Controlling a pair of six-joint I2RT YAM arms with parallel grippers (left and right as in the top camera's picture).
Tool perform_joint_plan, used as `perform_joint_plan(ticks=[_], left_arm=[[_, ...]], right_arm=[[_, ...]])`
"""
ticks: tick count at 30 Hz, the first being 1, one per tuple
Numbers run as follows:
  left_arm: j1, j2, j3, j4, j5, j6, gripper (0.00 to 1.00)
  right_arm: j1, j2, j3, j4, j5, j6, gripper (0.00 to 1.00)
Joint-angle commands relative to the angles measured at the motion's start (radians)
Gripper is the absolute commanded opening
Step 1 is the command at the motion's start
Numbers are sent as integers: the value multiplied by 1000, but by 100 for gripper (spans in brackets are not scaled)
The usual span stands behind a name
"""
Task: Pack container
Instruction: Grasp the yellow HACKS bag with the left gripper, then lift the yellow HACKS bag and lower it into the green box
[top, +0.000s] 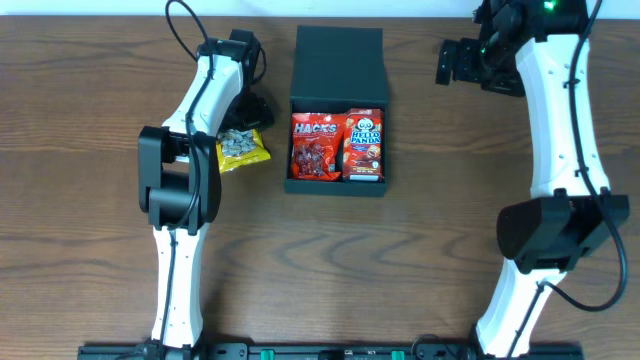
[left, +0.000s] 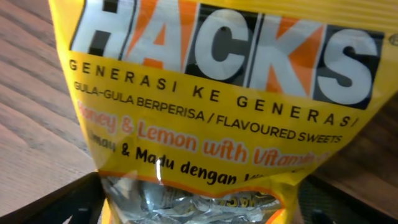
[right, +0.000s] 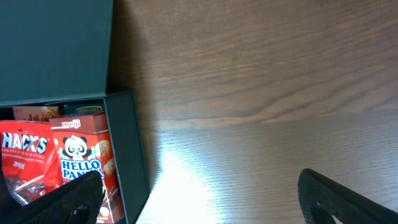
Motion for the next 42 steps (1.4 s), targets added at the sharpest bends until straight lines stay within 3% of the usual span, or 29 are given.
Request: perform_joint_plan(ticks=[1, 4, 6, 12, 16, 31, 42], left_arm=[[3, 37, -5, -3, -5, 9, 84], [3, 37, -5, -3, -6, 9, 58], [3, 37, -5, -2, -3, 9, 45], [3, 37, -5, -3, 1, 9, 29], [3, 37, -3, -14, 1, 8, 6], [-56, -84, 211, -192, -28, -6, 6], [-296, -222, 261, -203, -25, 9, 6]], right_arm=[[-11, -11, 19, 0, -1, -11, 99], [-11, -11, 19, 0, 0, -11, 99], [-11, -11, 19, 0, 0, -11, 99], [-11, -11, 19, 0, 0, -18, 99], [-11, -11, 19, 0, -1, -18, 99], [-13, -11, 19, 11, 0, -22, 99], [-72, -11, 19, 1, 0, -22, 99]])
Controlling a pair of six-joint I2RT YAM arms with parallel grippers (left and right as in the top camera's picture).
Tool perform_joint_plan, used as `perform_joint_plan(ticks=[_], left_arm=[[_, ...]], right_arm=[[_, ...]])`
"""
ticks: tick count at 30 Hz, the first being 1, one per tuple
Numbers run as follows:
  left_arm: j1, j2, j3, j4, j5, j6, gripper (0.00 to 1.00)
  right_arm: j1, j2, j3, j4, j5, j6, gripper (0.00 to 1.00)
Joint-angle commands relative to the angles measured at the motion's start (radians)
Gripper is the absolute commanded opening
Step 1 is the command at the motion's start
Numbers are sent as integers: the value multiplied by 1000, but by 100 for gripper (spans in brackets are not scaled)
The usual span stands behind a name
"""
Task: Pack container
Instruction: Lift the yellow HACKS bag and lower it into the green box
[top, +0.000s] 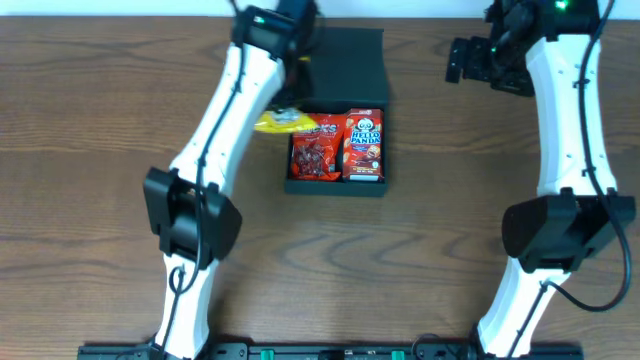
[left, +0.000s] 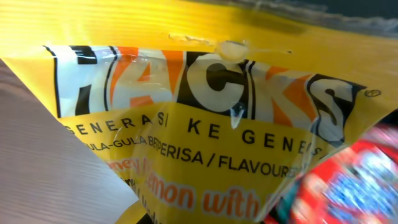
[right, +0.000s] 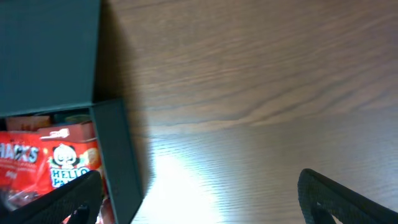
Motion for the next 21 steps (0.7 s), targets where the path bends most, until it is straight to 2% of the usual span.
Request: perform_joint_plan(ticks=[1, 6, 13, 21], left_arm=[[-66, -5, 13, -16, -8, 4, 6], [-127, 27, 11, -16, -7, -2, 6], [-130, 102, 9, -70, 60, -27, 6], [-134, 122, -47, -37, 105, -19, 6]], right_arm=[[-33, -11, 19, -10, 1, -14, 99], [-59, -11, 19, -26, 1, -14, 99], [-75, -11, 19, -37, 1, -14, 99], [-76, -11, 19, -36, 1, -14, 99]])
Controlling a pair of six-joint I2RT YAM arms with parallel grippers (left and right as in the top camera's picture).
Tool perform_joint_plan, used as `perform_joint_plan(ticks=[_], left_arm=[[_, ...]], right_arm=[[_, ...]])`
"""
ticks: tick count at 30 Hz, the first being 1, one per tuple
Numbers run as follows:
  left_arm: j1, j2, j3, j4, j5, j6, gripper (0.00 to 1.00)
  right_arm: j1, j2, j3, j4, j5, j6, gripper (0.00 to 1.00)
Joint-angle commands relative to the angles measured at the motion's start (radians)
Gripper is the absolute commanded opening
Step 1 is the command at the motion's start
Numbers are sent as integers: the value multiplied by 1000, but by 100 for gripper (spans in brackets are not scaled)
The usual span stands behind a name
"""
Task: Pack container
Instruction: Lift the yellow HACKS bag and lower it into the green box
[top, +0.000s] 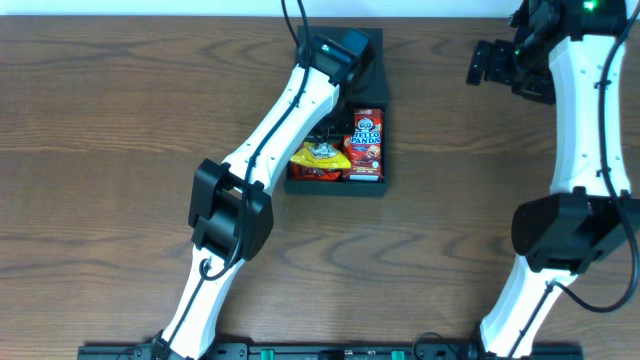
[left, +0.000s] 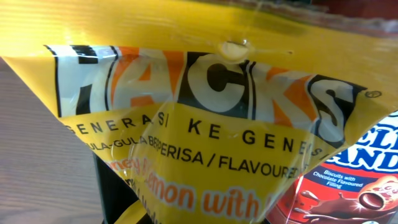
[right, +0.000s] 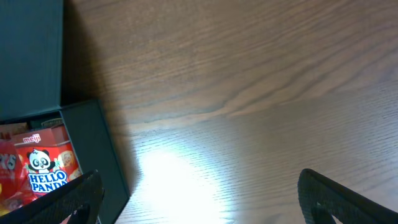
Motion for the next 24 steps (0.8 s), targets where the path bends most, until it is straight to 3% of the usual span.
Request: perform_joint_plan(ticks=[1, 2, 3, 4, 8, 15, 18, 19, 22, 23, 24], left_arm=[[1, -2, -34, 9, 33, -3, 6], [1, -1, -43, 9, 33, -4, 13], [1, -1, -52, 10, 33, -7, 50], [2, -1, -56, 9, 32, -7, 73], [2, -3, -56, 5, 33, -6, 98], [5, -45, -33, 2, 28, -6, 99], [35, -115, -22, 9, -14, -7, 99], [53, -148, -22, 14, -28, -7, 98], [114, -240, -22, 27, -35, -7, 95], [137, -272, -22, 29, -36, -6, 95], [162, -303, -22, 32, -38, -6, 95]], right_arm=[[-7, -11, 19, 0, 0, -14, 99], [-7, -11, 19, 0, 0, -14, 99], [-7, -11, 19, 0, 0, -14, 99], [-7, -11, 19, 1, 0, -14, 99], [-7, -11, 19, 5, 0, -14, 99], [-7, -11, 19, 6, 0, -14, 99], [-6, -11, 19, 8, 0, -14, 78], [-6, -11, 19, 11, -3, -14, 65], [-3, -11, 19, 19, -42, -14, 14], [-2, -11, 19, 21, -63, -15, 2], [3, -11, 19, 23, -100, -26, 1]])
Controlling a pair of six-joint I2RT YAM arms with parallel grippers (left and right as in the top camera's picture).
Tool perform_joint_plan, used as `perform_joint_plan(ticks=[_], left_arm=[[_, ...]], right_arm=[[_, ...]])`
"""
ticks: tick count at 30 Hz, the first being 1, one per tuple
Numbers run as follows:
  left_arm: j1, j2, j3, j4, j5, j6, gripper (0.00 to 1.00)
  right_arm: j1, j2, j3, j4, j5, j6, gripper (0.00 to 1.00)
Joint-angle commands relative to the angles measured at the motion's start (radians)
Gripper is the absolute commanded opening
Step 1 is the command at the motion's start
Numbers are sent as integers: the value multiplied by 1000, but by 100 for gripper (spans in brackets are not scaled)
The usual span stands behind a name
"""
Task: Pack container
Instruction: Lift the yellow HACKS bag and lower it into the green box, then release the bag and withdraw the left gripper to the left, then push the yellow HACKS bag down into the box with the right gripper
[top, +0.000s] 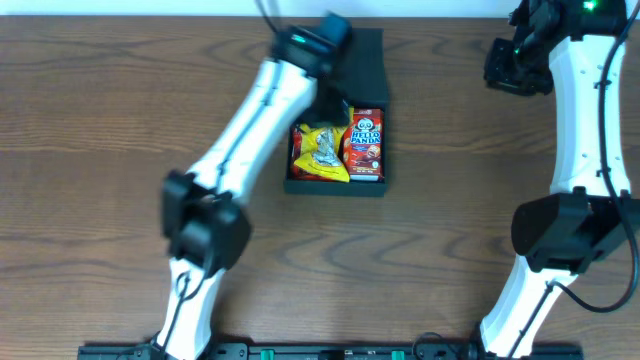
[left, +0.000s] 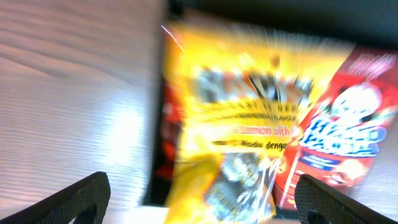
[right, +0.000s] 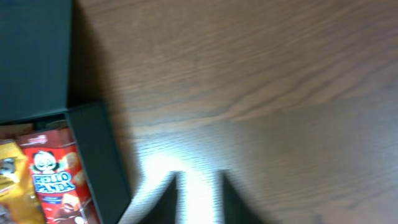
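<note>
The dark green box (top: 336, 188) stands open at the table's top middle, its lid (top: 362, 62) laid back behind it. A yellow Hacks sweets bag (top: 320, 148) lies inside on the left, over a red Hacks bag (top: 318, 176) and beside the red Hello Panda box (top: 365, 142). My left gripper (left: 202, 194) hangs open above the yellow bag (left: 249, 124), apart from it, in a blurred view. My right gripper (right: 199, 196) is over bare wood to the right of the box. Its blurred fingers are drawn close, with a narrow gap and nothing between them.
The brown wooden table (top: 100, 200) runs all round the box. My left arm (top: 260, 110) slants from the lower left up to the box. The right arm (top: 575, 120) stands along the right side, its gripper (top: 508, 62) near the far edge.
My left gripper has let go of the yellow bag, which now lies flat in the box, and has drawn back above it. The right fingers have come much closer together.
At first my left gripper was on the yellow bag on the table left of the box. It then held the bag at the box's left rim, then over the red Hacks bag inside. Now the bag lies free in the box.
</note>
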Motion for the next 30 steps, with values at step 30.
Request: perform_joint_plan(ticks=[30], left_arm=[[735, -308, 27, -136, 132, 240, 95]], right_arm=[[388, 220, -109, 19, -898, -479, 1]])
